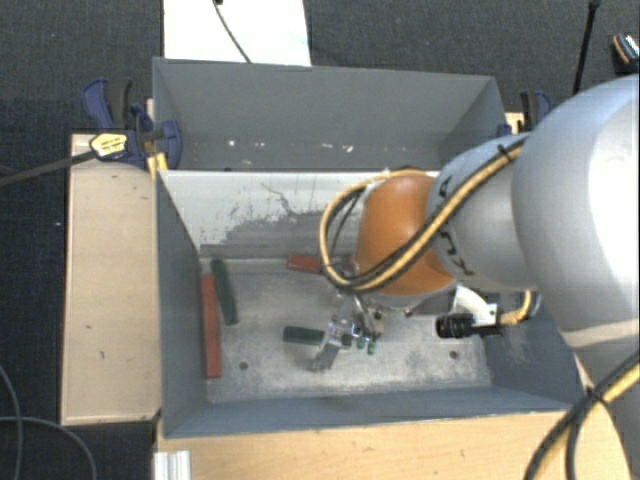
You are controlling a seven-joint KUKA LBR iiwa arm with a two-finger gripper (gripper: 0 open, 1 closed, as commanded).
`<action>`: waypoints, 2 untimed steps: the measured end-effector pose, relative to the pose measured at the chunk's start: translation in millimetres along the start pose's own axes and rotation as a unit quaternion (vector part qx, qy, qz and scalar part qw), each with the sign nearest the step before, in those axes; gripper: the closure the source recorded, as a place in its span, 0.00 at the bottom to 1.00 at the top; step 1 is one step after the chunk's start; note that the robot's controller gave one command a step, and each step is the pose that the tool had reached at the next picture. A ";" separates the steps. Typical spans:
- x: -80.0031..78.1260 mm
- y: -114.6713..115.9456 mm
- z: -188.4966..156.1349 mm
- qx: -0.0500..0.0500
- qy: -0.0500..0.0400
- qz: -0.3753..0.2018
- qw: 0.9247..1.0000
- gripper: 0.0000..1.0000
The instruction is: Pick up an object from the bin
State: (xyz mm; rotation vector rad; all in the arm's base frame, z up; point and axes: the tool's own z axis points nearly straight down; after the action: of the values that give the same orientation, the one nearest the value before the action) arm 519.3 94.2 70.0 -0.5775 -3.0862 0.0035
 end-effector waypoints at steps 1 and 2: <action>0.8 2.3 -0.3 -0.001 0.000 0.001 1.000 1.00; 22.9 6.3 -162.6 -0.004 -0.005 -0.001 1.000 1.00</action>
Offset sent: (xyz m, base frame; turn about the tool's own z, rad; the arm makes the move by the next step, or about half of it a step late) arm 0.0000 0.0000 0.0000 0.0000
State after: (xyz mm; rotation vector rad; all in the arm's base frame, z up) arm 500.6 108.7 232.6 -0.5759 -3.0972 -0.0068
